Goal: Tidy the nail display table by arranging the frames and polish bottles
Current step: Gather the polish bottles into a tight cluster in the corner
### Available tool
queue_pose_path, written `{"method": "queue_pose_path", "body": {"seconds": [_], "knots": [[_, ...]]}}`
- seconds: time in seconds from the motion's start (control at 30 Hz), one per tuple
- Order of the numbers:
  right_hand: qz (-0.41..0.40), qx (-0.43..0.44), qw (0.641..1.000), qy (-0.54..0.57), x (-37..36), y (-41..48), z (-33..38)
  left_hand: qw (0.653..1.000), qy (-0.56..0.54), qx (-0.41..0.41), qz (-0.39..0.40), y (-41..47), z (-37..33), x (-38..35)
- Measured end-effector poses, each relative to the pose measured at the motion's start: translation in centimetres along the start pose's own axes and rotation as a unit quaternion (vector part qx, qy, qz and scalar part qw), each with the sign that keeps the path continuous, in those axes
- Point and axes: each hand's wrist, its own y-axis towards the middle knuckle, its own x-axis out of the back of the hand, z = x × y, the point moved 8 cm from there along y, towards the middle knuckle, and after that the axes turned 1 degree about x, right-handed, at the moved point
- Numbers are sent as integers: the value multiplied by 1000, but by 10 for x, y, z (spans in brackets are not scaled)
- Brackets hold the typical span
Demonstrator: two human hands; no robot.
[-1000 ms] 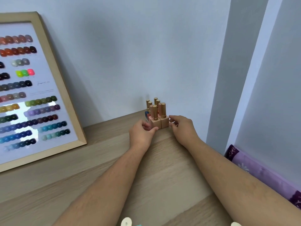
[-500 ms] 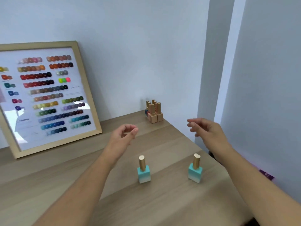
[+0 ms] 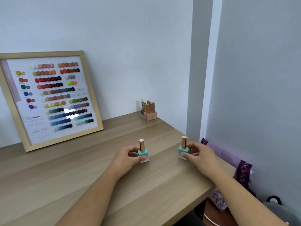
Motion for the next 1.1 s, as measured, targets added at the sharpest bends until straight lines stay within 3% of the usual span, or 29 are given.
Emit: {"method": "queue_pose_path", "body": {"seconds": [0.13, 0.37, 0.67, 1.1], "knots": [[-19, -10, 1000, -17, 0, 2, -8, 1000, 8, -13, -15, 2, -3, -4], [-10, -27, 998, 51, -12, 30, -9, 998, 6, -9, -54, 28, -3, -7], [9, -19, 1000, 15, -51, 117, -15, 993, 22, -17, -115, 106, -3, -14], [35, 7, 999, -26, -94, 248, -27, 986, 82, -18, -141, 224, -10, -23]]}}
